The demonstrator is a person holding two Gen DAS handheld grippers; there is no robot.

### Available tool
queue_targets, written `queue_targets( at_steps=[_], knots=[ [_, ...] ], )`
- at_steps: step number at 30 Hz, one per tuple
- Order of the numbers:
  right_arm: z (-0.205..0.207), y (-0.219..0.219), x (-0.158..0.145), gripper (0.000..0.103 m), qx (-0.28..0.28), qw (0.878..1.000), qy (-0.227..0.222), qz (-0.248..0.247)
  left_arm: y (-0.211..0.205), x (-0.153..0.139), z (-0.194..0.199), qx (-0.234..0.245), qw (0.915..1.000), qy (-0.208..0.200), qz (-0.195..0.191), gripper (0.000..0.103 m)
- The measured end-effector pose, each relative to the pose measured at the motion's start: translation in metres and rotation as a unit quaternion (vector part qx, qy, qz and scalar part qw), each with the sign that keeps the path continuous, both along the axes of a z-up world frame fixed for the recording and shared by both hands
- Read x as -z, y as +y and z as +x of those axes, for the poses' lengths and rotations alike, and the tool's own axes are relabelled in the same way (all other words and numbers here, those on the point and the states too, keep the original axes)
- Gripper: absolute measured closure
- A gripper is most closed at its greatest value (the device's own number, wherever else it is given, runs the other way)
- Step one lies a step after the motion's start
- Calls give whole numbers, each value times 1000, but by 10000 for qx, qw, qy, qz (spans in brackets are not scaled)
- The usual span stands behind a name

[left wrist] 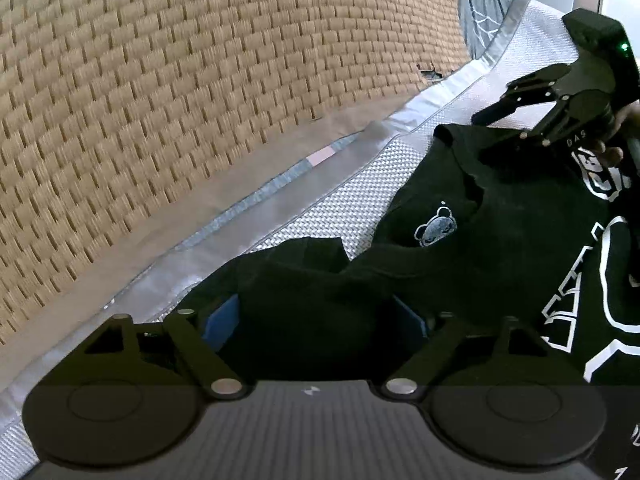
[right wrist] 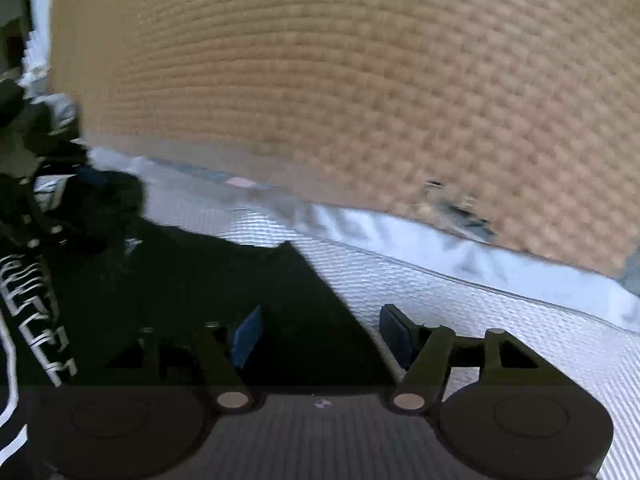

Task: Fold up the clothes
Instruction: 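Grasp the collar with the left tool while the right tool grasps the collar beside it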

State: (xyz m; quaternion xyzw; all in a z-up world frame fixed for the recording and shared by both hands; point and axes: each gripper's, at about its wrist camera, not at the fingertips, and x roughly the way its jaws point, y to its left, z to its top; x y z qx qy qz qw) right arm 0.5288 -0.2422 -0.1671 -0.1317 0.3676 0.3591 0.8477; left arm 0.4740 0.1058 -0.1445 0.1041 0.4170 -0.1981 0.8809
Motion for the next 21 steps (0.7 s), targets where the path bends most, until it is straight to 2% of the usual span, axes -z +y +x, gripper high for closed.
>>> queue_targets(
  at_steps=[3,5,7,10,15,18,21],
  knots=[
    [-2,7,1,35,-255,9996,126,89,2,-1,-2,0,10000,9,-56,31],
    [-7,11,-1,48,-274,9996,67,69,2,-2,-4,13,10000,-14,-42,35],
    [-9,15,-4,88,-263,9996,34,63,-1,-4,-7,18,10000,-49,7,42],
    [-17,28,-7,93,-278,9993,-200,-162,-7,-8,-14,34,9999,-148,47,65],
    [-42,36,-20,95,-72,9906,-1244,-558,-6,-15,-25,-199,9988,-454,-26,83],
    [-52,41,-34,95,64,9818,-1803,-600,-4,-24,-32,-465,9956,-818,-19,87],
    [-56,47,-45,95,189,9739,-2177,-611,-4,-33,-34,-726,9906,-1156,56,88]
  ],
)
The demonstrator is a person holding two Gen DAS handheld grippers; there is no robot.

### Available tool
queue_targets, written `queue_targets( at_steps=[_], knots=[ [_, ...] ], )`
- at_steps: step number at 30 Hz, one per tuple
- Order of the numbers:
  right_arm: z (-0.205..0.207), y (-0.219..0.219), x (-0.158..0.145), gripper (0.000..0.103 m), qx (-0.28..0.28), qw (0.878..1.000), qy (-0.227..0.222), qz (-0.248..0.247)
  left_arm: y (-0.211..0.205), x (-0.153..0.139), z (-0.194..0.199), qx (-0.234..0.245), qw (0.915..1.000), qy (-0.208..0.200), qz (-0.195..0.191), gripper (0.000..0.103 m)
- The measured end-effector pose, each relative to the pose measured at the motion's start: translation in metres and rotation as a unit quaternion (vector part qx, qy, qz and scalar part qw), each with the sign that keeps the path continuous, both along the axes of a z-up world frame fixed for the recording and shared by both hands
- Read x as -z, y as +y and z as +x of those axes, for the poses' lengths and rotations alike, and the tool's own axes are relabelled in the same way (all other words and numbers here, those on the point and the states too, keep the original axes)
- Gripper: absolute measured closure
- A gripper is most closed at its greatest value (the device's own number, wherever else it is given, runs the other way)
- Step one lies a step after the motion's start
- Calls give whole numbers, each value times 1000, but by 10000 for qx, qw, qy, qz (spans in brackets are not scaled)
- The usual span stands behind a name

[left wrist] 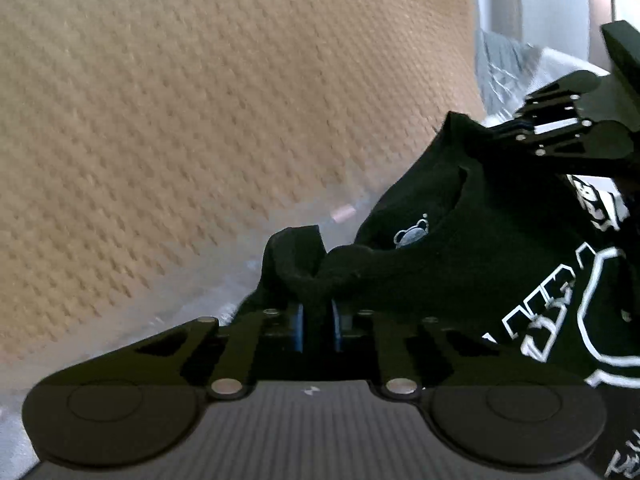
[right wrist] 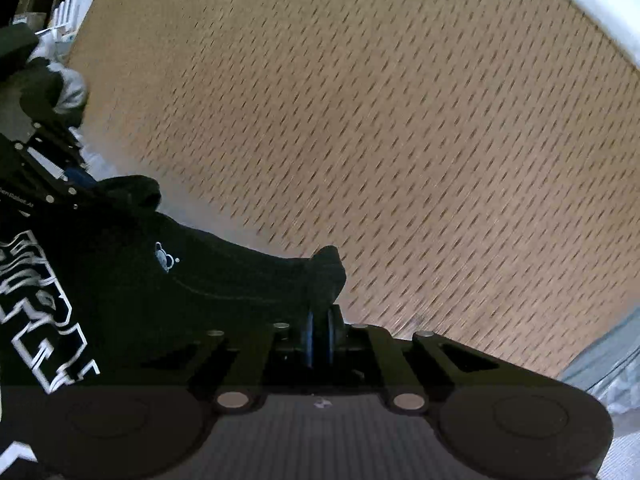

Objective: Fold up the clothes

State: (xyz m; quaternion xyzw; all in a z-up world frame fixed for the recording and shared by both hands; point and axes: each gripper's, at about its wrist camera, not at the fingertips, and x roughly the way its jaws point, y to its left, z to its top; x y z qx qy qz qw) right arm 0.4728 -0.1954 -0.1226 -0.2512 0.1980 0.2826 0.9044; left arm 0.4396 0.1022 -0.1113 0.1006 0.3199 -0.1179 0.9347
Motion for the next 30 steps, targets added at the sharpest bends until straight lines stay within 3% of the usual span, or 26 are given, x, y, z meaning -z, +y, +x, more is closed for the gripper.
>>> queue_targets(
  at_steps=[6,11,15,17,19,21,24,30],
  knots=[
    [10,11,-9,95,270,9984,-492,5,-1,-10,7,-494,9979,-408,-90,88],
    [37,23,-12,95,442,9972,-597,-81,-1,-2,27,-767,9966,-250,-189,84],
    [59,34,-6,95,553,9958,-694,-244,1,9,39,-879,9953,-52,-391,70],
    [67,34,2,95,601,9955,-636,-365,2,14,39,-772,9958,81,-478,63],
    [72,34,7,95,662,9959,-504,-355,1,20,38,-626,9970,268,-372,48],
    [77,33,13,95,723,9961,-367,-347,1,26,38,-537,9973,415,-283,44],
    [77,30,24,95,803,9959,-152,-396,9,33,40,-612,9953,665,-338,45],
    [82,25,37,94,960,9941,176,-479,9,30,45,-772,9947,659,-152,43]
  ],
)
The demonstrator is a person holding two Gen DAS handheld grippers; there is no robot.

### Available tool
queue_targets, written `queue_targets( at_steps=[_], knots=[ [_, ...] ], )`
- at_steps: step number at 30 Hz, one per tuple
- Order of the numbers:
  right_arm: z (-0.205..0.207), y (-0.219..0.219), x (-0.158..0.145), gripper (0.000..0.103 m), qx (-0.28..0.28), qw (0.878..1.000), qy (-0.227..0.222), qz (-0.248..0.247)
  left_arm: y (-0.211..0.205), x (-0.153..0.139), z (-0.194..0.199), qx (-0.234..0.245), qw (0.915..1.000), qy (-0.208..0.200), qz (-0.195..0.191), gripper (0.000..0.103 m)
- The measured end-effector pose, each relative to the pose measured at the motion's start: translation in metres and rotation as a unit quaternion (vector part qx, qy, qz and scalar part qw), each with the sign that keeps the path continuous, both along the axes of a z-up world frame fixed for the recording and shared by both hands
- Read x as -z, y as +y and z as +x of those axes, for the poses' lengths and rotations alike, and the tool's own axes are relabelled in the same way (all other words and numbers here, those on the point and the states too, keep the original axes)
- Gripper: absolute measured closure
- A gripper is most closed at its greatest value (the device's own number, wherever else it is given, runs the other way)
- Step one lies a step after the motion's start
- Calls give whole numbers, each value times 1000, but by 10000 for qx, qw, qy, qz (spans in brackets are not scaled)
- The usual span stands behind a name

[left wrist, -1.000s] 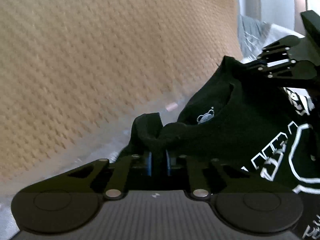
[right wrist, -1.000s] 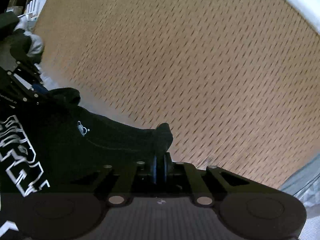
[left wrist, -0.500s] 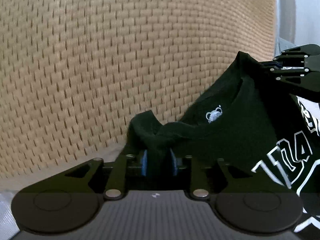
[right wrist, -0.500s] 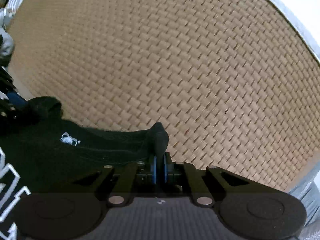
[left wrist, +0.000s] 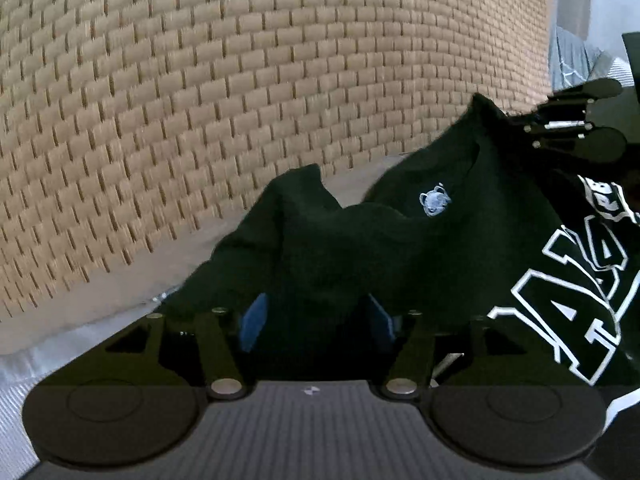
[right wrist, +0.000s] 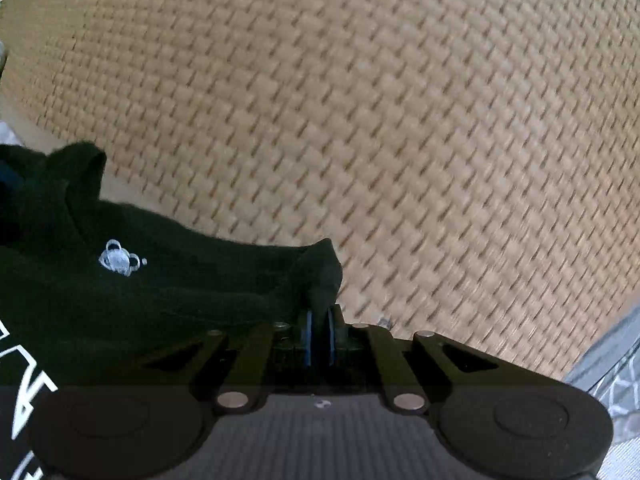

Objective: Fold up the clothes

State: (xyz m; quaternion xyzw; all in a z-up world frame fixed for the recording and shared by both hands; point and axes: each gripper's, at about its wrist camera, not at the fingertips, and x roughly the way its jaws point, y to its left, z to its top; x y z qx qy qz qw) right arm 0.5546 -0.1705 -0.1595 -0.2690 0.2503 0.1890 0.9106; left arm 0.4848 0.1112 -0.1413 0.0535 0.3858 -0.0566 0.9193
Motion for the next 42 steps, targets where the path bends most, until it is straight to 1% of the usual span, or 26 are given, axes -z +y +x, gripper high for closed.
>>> queue_targets(
  at_steps=[1,3,4,5,6,8,10,11,13,15,18,20,21,22,24,26,28,31,33,35,39,42],
  knots=[
    [0,-2,2,94,1,10000,5,7,1,-2,0,-75,10000,-59,-3,44],
    [-1,-4,3,94,-3,10000,31,19,10,-9,-2,-46,9992,-248,-323,44],
    [-2,-5,3,94,-8,10000,52,23,14,-12,-4,-16,9982,-361,-471,42],
    [-2,-6,4,94,-27,10000,60,17,18,-14,-4,-52,9974,-466,-541,40],
    [-4,-11,3,93,-22,10000,55,30,23,-16,-4,-136,9968,-539,-581,35],
    [-8,-21,1,93,12,9999,73,72,32,-19,-2,-290,9950,-654,-700,34],
    [-8,-23,4,93,47,9999,75,49,40,-19,3,-395,9927,-670,-919,34],
    [-9,-25,4,93,73,10000,60,18,43,-17,6,-513,9927,-632,-894,34],
    [-14,-30,4,93,77,10000,42,-33,45,-11,14,-707,9939,-461,-705,35],
    [-19,-37,4,93,73,10000,30,-47,46,-3,21,-706,9953,-238,-619,35],
    [-28,-52,6,93,115,9999,36,-12,48,5,26,-729,9958,-47,-556,36],
    [-31,-59,5,94,124,9999,35,25,50,5,24,-723,9956,-110,-588,52],
    [-33,-62,5,94,123,9999,40,61,50,5,23,-711,9956,-148,-584,70],
    [-34,-64,5,94,138,9999,52,78,49,4,21,-690,9960,-196,-533,79],
    [-39,-65,3,96,128,9999,5,71,42,2,13,-613,9971,-324,-308,86],
    [-36,-47,-1,97,53,10000,-68,-25,35,0,6,-588,9971,-452,-148,91],
    [-32,-29,-4,98,-22,9998,-141,-118,36,-4,-2,-684,9958,-591,-127,92],
    [-34,-25,-19,98,-130,9994,-314,-87,41,-12,-15,-829,9930,-839,-22,92],
    [-35,-20,-28,98,-187,9986,-490,-111,44,-18,-16,-912,9912,-957,72,92],
    [-36,-13,-35,98,-230,9975,-656,-115,48,-21,-25,-980,9896,-1045,145,92],
    [-28,6,-45,98,-209,9962,-844,-110,54,-31,-26,-1093,9859,-1217,347,92],
    [-17,21,-45,98,-212,9949,-965,-195,64,-35,-25,-1223,9838,-1253,381,91]
  ],
)
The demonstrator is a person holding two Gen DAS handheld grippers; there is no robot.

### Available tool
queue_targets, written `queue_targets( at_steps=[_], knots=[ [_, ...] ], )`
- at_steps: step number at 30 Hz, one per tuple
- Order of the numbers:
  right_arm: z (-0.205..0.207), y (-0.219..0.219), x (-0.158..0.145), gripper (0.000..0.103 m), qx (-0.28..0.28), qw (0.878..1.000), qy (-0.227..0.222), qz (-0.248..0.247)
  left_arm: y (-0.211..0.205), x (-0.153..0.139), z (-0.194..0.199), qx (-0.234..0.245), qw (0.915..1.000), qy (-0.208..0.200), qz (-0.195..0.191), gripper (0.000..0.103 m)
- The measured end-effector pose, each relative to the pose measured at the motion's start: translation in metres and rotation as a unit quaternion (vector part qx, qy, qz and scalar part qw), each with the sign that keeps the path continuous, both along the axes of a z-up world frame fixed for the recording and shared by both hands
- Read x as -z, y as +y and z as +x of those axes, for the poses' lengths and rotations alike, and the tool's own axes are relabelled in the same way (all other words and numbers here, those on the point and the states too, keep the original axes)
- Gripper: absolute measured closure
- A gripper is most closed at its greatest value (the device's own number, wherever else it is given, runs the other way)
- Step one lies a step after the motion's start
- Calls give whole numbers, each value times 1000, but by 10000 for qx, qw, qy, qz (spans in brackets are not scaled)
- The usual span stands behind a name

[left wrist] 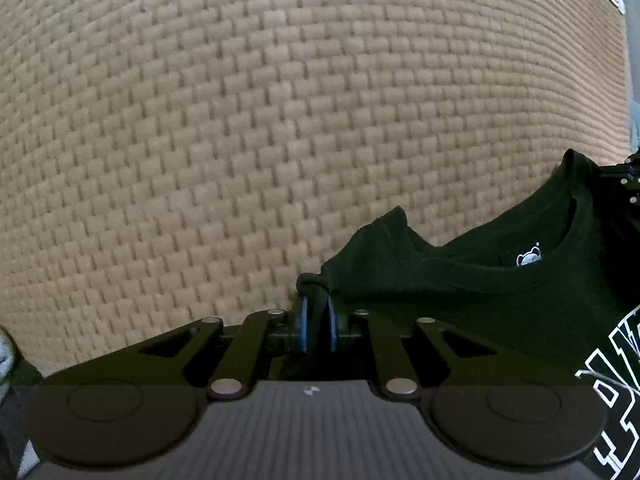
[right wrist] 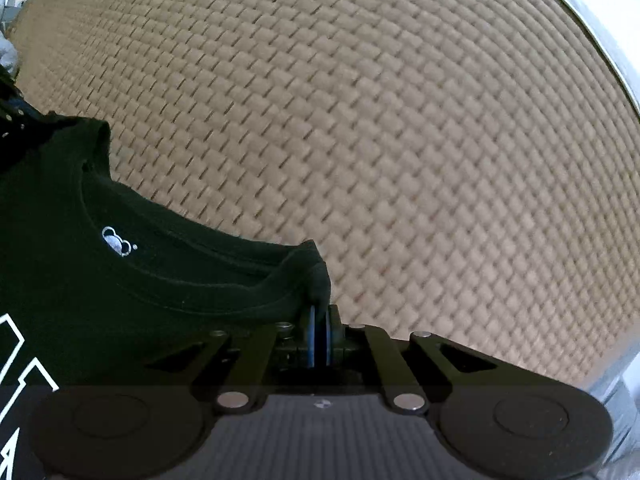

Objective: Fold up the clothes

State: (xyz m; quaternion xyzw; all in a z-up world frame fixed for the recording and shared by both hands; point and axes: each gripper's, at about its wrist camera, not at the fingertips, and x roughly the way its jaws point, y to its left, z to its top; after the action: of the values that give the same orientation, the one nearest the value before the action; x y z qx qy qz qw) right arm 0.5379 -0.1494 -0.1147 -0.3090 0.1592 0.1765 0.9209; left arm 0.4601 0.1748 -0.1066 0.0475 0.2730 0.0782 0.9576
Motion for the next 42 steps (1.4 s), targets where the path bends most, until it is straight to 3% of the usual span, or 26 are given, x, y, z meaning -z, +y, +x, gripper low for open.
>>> queue_targets(
  at_steps=[6,10,12,13,15,22,27,36,42],
  knots=[
    [15,0,14,97,180,9993,332,77,3,14,9,23,9992,315,-240,88],
    [20,-6,22,96,222,9981,565,65,-2,19,7,-25,9991,400,-169,86],
    [20,-9,21,93,197,9977,641,123,0,17,4,-103,9991,358,-212,79],
    [20,-11,19,83,200,9976,650,155,2,15,2,-154,9991,314,-237,73],
    [19,-17,14,77,285,9973,651,191,7,10,-4,-275,9990,208,-289,61],
    [10,-41,-10,75,693,9924,774,662,19,-18,-28,-562,9974,-43,-450,52],
    [-26,-38,-31,75,674,9849,982,1254,-9,-24,-48,-391,9976,-84,-562,52],
    [-90,-15,-44,75,494,9792,1264,1505,-68,-26,-82,-165,9986,101,-499,51],
    [-141,-7,-56,75,344,9766,1383,1609,-100,-26,-137,-228,9963,100,-823,47]
  ],
)
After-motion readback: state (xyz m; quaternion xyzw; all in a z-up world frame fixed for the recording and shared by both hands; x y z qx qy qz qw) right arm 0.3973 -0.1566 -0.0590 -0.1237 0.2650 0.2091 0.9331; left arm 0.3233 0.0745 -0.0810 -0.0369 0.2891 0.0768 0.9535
